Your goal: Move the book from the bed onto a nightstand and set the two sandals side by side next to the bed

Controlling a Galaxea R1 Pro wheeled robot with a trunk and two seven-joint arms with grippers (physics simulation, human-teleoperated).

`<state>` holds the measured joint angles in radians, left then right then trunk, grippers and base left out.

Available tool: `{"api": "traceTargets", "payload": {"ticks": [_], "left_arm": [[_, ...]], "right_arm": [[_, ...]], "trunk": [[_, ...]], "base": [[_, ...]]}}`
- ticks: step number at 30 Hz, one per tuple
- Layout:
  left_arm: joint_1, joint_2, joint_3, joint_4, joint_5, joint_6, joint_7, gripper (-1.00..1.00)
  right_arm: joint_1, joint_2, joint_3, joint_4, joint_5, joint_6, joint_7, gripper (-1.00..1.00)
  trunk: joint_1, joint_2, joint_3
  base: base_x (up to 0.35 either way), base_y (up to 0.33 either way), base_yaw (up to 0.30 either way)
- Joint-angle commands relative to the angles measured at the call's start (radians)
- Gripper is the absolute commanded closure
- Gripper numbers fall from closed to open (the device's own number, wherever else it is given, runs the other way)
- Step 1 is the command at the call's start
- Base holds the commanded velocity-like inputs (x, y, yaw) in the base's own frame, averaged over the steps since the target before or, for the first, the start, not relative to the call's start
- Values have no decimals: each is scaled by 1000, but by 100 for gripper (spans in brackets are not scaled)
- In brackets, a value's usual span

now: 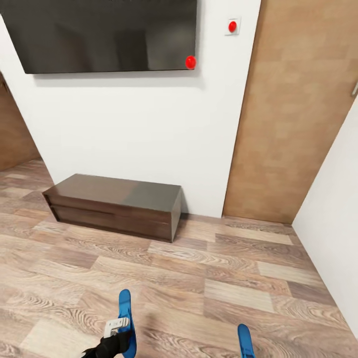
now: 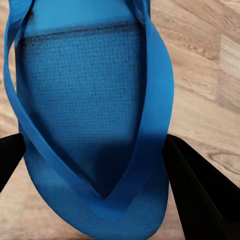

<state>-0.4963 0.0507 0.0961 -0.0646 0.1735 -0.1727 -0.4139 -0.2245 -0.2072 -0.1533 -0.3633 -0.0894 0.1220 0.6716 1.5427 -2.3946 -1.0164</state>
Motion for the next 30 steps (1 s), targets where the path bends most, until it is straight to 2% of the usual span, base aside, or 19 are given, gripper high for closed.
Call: {"api": "traceTargets", "payload": {"ticks": [1,30], "left_arm": [[-1,0,8,2,1,-1,-5,100],[-1,1,9,0,1,-2,-3,100]], "right_arm": [[0,0,-4,-1,-10,10,5,100],[0,0,-4,-1,-10,10,5,100]], "trunk": [[0,0,-1],[0,0,-1]], "base": [[0,0,294],[0,0,294]]}}
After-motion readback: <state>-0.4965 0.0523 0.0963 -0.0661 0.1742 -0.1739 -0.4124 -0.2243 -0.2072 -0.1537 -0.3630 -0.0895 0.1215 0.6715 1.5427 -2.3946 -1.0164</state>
